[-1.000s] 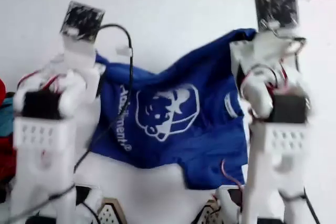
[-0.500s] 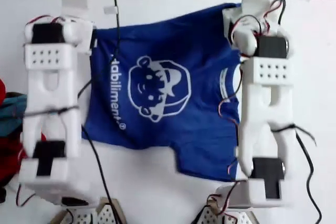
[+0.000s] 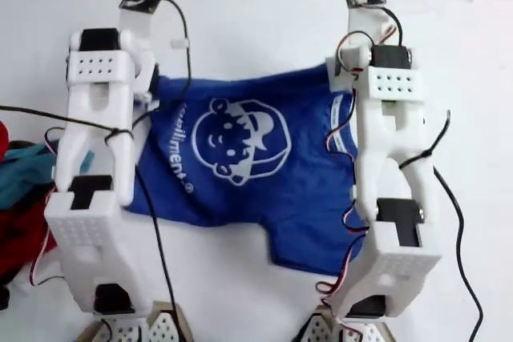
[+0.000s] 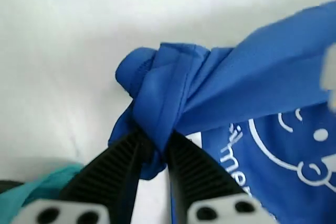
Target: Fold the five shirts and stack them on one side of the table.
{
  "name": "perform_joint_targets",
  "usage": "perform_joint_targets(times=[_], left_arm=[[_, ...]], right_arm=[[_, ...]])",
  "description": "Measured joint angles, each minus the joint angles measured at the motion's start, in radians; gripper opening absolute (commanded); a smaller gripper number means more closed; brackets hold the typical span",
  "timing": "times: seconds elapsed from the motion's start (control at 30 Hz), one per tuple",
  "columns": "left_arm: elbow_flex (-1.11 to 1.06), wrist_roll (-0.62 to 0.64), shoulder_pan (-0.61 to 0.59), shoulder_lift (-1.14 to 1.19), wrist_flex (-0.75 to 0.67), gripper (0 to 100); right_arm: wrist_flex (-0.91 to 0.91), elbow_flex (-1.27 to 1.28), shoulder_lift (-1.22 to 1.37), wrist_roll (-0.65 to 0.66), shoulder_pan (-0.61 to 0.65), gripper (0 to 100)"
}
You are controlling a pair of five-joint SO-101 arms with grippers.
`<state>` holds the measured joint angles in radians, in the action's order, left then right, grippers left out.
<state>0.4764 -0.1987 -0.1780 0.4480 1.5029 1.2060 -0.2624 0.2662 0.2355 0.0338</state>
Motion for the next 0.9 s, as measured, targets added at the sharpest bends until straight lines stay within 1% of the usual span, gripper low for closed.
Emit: perform_joint_targets(times=[0.2, 0.3, 0.4, 0.5, 0.63, 0.77, 0.9], left_arm=[[0.066, 0.000, -0.002, 0.000, 0.155, 3], [0.098, -0.015, -0.002, 0.000, 0.245, 3], [0.060, -0.068, -0.020, -0.023, 0.262, 3], [-0.077, -0.118, -0.038, -0.127, 0.262, 3], [-0.348, -0.167, -0.037, -0.338, 0.249, 3], [-0.655, -0.203, -0.040, -0.549, 0.150, 3], [-0.910, -0.221, -0.038, -0.697, 0.058, 3]], right_arm=[[0.127, 0.000, -0.014, 0.000, 0.000, 1.8], [0.161, 0.051, -0.104, 0.000, 0.015, 1.8], [0.163, 0.192, -0.250, 0.003, 0.043, 1.8], [0.121, 0.407, -0.422, 0.034, 0.054, 1.8], [0.051, 0.724, -0.678, 0.078, 0.044, 1.8], [0.044, 0.961, -0.911, 0.143, 0.008, 1.8], [0.071, 1.096, -1.085, 0.212, -0.031, 1.8]])
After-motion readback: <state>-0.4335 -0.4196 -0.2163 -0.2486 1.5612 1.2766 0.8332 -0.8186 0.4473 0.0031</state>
